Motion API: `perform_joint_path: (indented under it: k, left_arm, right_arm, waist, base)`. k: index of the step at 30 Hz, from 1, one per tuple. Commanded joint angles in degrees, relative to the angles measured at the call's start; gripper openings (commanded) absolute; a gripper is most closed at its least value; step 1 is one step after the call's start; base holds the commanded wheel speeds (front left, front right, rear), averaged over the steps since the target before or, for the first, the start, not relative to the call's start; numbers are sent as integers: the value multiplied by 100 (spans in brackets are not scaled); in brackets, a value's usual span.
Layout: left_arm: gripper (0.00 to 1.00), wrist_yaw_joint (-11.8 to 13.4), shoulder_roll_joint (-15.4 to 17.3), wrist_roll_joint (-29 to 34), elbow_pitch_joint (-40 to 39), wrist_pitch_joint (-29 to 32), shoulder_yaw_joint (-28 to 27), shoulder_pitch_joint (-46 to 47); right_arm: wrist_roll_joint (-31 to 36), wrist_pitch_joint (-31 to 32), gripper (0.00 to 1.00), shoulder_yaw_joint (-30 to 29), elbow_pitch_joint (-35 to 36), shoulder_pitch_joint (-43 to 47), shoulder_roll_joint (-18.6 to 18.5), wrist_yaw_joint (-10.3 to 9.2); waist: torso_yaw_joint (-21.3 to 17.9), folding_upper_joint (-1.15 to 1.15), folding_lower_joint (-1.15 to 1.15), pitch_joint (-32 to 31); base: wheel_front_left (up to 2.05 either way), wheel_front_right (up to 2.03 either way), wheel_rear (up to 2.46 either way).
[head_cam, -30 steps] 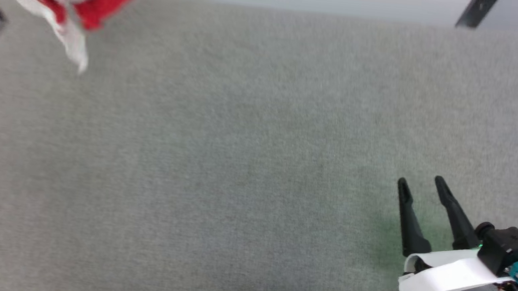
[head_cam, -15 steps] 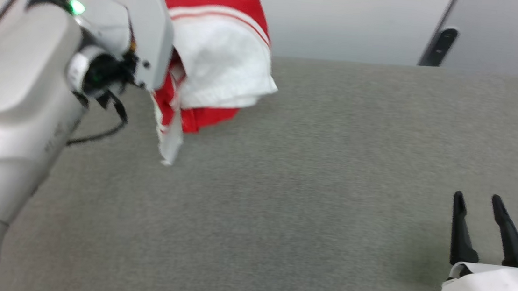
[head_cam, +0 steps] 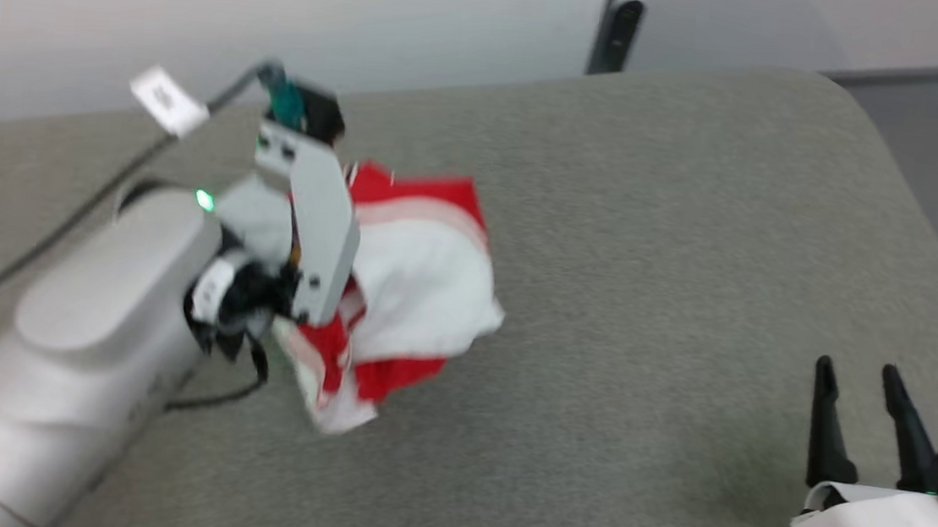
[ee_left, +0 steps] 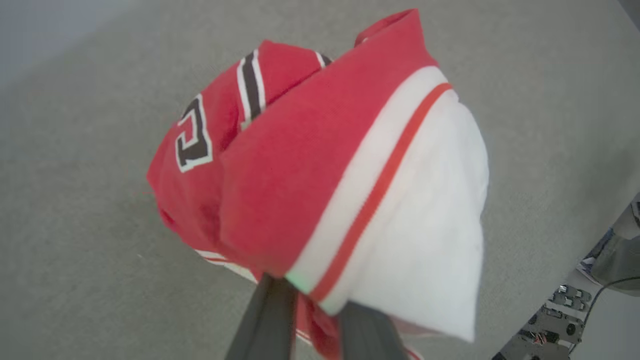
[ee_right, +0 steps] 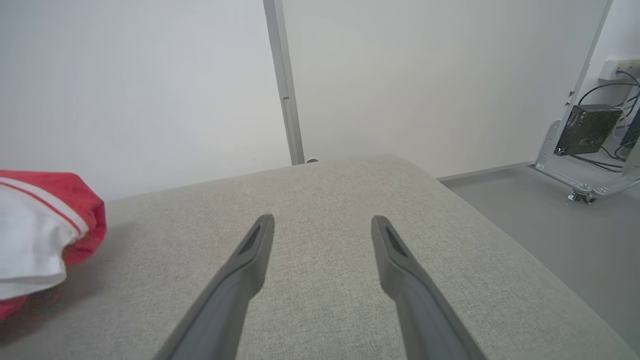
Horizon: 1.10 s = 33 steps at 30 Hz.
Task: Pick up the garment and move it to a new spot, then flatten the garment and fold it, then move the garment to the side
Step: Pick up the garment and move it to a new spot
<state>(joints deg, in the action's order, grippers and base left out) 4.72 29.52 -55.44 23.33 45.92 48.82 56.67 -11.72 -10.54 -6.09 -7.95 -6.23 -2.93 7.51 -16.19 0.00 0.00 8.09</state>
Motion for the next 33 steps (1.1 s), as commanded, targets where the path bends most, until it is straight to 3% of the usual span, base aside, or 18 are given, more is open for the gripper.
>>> perform_joint_path:
  k: [1,5,12,13,14,15,16,24,33]
  left_arm:
    - [0,82,3,-27,76,40,22,-167]
    - [0,198,-70,4,421,129,249,-564]
    - [0,107,-387,-22,1207,254,568,-960]
    - [15,58,-432,-26,1286,285,615,-964]
    - [38,5,-470,-40,1333,285,625,-941]
    - [77,-26,-509,-75,1382,262,598,-887]
    - [100,-59,-532,-85,1415,273,580,-828]
    - [100,-390,-400,-58,1150,549,572,-269]
    - [100,-199,-53,-213,481,285,237,-361]
  right_arm:
    - [-36,-44,100,69,-35,-62,9,-4]
    - [-113,-114,100,244,-154,-169,10,-4]
    - [-205,-178,100,456,-302,-340,6,-4]
    - [-222,-180,100,469,-323,-365,7,-4]
    - [-222,-189,100,475,-335,-382,6,-4]
    - [-210,-188,100,476,-354,-387,5,-4]
    - [-193,-180,100,475,-370,-378,6,-4]
    - [-96,-13,100,357,-367,-219,1,-4]
    - [-25,137,100,358,-231,-84,5,-4]
  waist:
    - [-402,0,0,177]
    - [-556,0,0,265]
    - [-608,0,0,313]
    - [-590,0,0,299]
    - [-563,0,0,276]
    - [-532,0,0,249]
    - [-496,0,0,213]
    - [-31,0,0,-94]
    - [556,0,0,-470]
  base:
    - [0,0,0]
    - [0,0,0]
    - [0,0,0]
    - [0,0,0]
    - [0,0,0]
    - [0,0,0]
    - [0,0,0]
    - [0,0,0]
    - [0,0,0]
